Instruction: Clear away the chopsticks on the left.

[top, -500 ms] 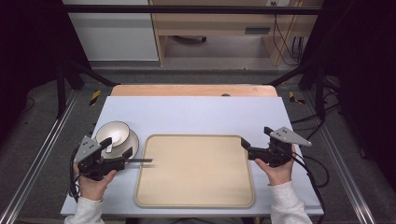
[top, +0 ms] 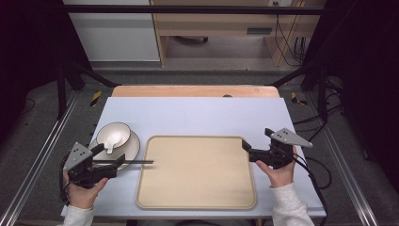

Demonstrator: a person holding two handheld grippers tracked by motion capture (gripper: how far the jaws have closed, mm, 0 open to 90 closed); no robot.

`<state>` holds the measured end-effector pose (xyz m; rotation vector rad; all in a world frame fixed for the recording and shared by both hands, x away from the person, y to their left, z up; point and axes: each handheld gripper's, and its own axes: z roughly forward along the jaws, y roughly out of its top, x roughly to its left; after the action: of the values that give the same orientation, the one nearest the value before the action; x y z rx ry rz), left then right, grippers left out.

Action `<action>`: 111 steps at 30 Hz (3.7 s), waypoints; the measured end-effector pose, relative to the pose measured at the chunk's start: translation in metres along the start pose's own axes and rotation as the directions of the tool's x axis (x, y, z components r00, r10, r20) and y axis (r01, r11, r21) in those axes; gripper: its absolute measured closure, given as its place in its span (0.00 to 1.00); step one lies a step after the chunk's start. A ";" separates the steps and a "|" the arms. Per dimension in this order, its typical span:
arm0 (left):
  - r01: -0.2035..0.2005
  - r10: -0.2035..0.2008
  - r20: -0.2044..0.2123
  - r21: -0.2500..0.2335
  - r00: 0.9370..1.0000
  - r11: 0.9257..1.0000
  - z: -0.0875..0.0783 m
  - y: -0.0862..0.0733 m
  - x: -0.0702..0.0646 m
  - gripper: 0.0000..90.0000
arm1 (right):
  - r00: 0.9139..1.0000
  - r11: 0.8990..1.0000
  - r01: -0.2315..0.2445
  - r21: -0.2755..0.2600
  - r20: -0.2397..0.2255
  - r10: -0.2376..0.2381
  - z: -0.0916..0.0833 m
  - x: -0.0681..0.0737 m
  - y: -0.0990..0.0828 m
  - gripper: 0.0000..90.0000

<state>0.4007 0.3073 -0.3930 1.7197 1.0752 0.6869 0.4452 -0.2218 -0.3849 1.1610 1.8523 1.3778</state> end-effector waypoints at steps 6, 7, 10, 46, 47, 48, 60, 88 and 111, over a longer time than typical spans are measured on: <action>0.009 -0.009 -0.013 0.019 1.000 1.000 -0.010 -0.008 0.007 0.13 | 1.000 1.000 0.009 0.000 -0.005 -0.009 0.000 0.003 0.002 0.05; 0.009 -0.009 -0.015 0.018 1.000 1.000 -0.011 -0.010 0.008 0.13 | 1.000 1.000 0.009 0.000 -0.005 -0.009 0.000 0.003 0.002 0.05; 0.008 -0.007 -0.018 0.026 1.000 1.000 -0.016 -0.015 0.011 0.13 | 1.000 1.000 0.010 0.004 -0.006 -0.010 0.000 0.004 0.002 0.05; -0.102 0.116 -0.043 0.254 0.992 0.962 0.031 -0.054 0.036 0.45 | 1.000 0.999 0.020 0.039 -0.005 -0.020 0.008 0.008 -0.002 0.05; -0.102 0.116 -0.043 0.254 0.992 0.962 0.031 -0.054 0.036 0.46 | 1.000 0.999 0.019 0.038 -0.007 -0.019 0.007 0.007 -0.002 0.05; -0.103 0.117 -0.041 0.257 0.992 0.961 0.031 -0.054 0.036 0.47 | 1.000 0.999 0.016 0.036 -0.006 -0.016 0.007 0.007 -0.002 0.05; -0.093 0.108 -0.036 0.280 0.994 0.956 0.033 -0.056 0.038 0.59 | 1.000 0.999 0.020 0.035 -0.003 -0.020 0.006 0.007 -0.002 0.05; -0.086 0.092 -0.006 0.306 0.996 0.948 0.032 -0.052 0.034 0.85 | 1.000 0.999 0.020 0.031 0.009 -0.020 0.003 0.005 0.000 0.04; -0.062 0.067 -0.003 0.334 0.998 0.940 0.046 -0.045 0.029 0.89 | 1.000 0.999 0.016 0.034 0.001 -0.016 0.003 0.005 0.001 0.04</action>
<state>0.4356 0.3207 -0.4528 2.0502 1.2019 0.5812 0.4453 -0.2156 -0.3849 1.1616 1.8874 1.3415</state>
